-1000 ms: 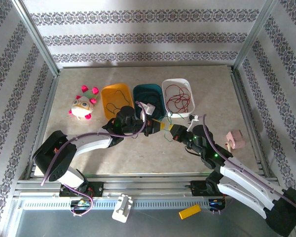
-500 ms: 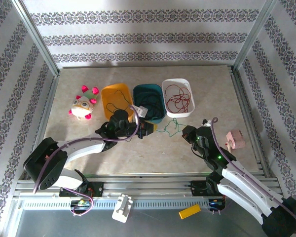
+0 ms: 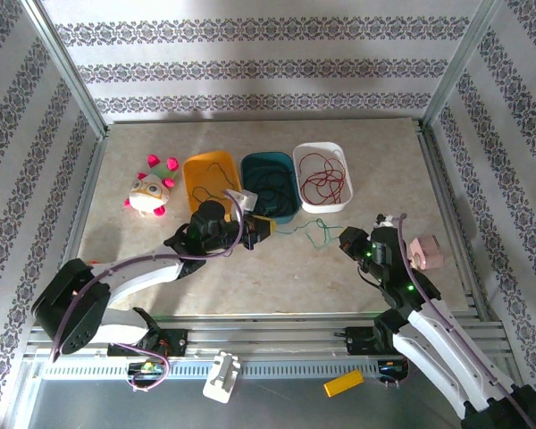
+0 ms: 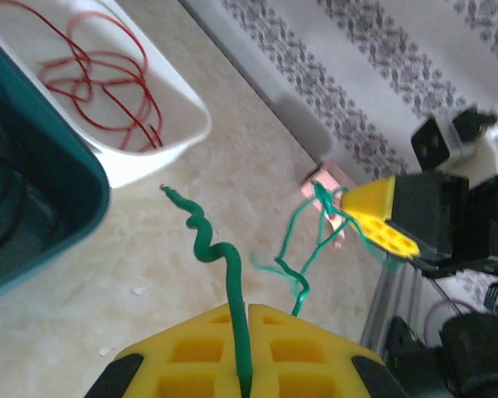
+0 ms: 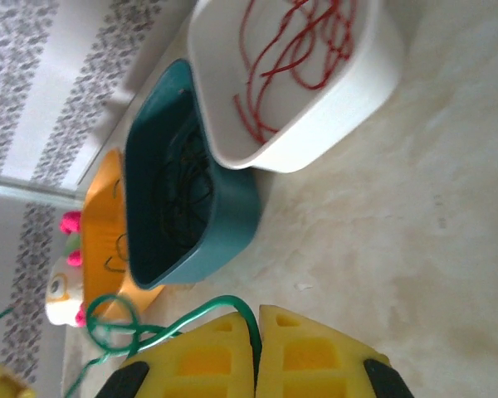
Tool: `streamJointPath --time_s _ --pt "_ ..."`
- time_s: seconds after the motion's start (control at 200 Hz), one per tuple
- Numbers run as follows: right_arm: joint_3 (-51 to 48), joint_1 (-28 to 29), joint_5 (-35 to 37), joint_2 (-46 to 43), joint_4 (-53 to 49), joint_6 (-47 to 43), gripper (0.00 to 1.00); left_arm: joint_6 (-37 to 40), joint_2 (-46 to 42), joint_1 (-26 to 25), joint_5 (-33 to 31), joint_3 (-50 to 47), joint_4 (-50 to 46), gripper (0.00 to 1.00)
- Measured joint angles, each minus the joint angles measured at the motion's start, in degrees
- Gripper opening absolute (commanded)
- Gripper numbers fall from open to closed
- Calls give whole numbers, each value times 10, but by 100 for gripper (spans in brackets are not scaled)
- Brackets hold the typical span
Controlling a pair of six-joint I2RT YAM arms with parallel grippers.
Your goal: Untangle the cables
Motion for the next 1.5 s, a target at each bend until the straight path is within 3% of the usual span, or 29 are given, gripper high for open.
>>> streamJointPath --time_s 0.185,0.465,0.66,0.93,1.004,1.084,1.199,1.324,1.499 --pt "1 -76 58 -12 -110 16 0 -7 -101 66 -78 -43 -27 0" --pt "1 -109 30 -13 -131 8 0 -38 -200 171 -105 -56 -68 0" --pt "6 -102 -34 33 -97 -38 0 -60 -164 208 -176 -55 -108 0" --pt "49 -42 -79 77 -57 -94 0 -65 -7 234 -227 -26 -89 2" --pt "53 -30 -80 83 -52 -100 0 -64 36 236 -231 -7 -73 13" --pt "54 -18 -81 86 -48 -106 0 -57 75 236 -229 20 -61 46" --pt "55 -3 -82 87 -47 -113 0 -56 104 236 -216 59 -56 79" --pt "62 14 -82 95 -47 -122 0 -45 103 236 -205 96 -71 91" --pt "76 39 -80 118 -42 -128 0 -34 61 236 -217 119 -144 95"
